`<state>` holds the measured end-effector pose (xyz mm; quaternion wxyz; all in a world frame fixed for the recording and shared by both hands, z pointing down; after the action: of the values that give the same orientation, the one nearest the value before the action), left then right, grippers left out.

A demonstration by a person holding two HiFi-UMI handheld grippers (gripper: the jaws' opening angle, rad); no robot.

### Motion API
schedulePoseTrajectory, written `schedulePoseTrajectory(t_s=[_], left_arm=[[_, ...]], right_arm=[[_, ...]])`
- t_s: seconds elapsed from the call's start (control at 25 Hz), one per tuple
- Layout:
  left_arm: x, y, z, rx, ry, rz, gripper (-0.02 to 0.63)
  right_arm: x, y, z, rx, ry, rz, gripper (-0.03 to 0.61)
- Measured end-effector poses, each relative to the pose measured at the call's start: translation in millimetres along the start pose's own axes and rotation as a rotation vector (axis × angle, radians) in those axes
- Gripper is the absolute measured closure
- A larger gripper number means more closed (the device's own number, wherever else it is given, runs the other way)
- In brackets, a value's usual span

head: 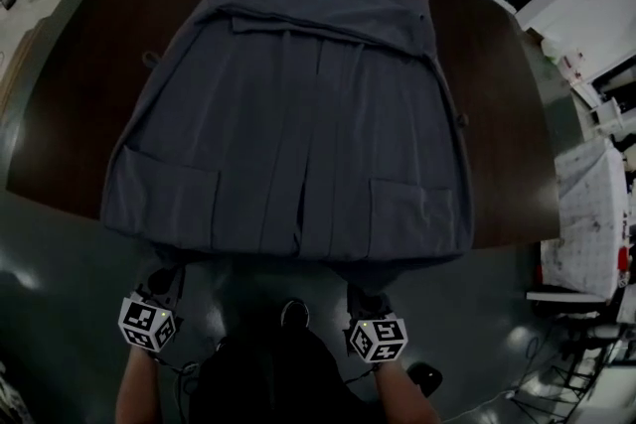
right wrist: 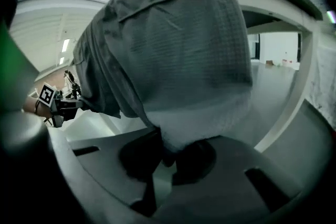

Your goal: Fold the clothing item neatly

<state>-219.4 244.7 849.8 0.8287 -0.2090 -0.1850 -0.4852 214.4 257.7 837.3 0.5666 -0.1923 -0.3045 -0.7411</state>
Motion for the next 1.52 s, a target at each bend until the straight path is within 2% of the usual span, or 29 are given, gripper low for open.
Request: schedulePoseTrajectory(t_s=[0.12, 0.24, 0.36, 0.48, 0.64, 0.8, 1.0, 1.16, 1.4, 1.52], left_arm=[[-45.6, 23.2, -29.3, -0.056, -0.013, 0.011, 0.597], [-84.4, 50.8, -63.1, -0.139, -0.009, 0.012, 0.597], [-118.8, 74.9, -101.5, -0.17, 0.008, 0.013, 0.597], [-144.6, 86.9, -138.5, -0.174, 0.044, 0.027, 0.597], [-170.0, 91.7, -191.9, -0.162, 0.108, 0.032, 0.597], [-183.2, 89.3, -244.0, -0.2, 0.164, 0.02, 0.597], [-184.8, 99.2, -306.0, -0.131, 0.202, 0.016, 0.597], [-186.0, 102.1, -353.4, -0.161, 0.297, 0.014, 0.597], [-186.5, 87.3, -416.9, -0.137, 0.458, -0.036, 0.597], [-174.4, 82.1, -440.1, -0.107, 0.481, -0.032, 0.595]], right_arm=[[-37.3, -33.0, -19.0, -0.024, -0.052, -0.04, 0.577], [-70.0, -47.1, -46.9, -0.041, -0.1, -0.091, 0.577], [-98.8, -45.6, -80.1, -0.058, -0.133, -0.12, 0.577], [-119.1, -45.3, -112.6, -0.128, -0.138, -0.147, 0.577], [-143.4, -45.6, -160.5, -0.119, -0.078, -0.18, 0.577], [-164.5, -46.7, -200.4, -0.097, -0.022, -0.223, 0.577], [-191.0, -47.9, -247.2, -0.088, 0.042, -0.29, 0.577], [-212.8, -41.8, -288.5, -0.09, 0.111, -0.323, 0.577], [-216.3, -27.0, -352.6, -0.035, 0.152, -0.356, 0.577], [-210.4, -29.3, -383.5, -0.063, 0.174, -0.336, 0.577]])
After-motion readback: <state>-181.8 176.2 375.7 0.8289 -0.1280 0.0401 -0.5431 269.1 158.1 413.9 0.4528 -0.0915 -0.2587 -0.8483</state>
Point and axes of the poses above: the fingertips, and each gripper's own axes: x forward along the fingers, y to its right, z out of its underside, the point moved 8 cm from there along -x, backward along the fingers, and after that the axes turned 6 degrees about x, right-handed, at the moved point
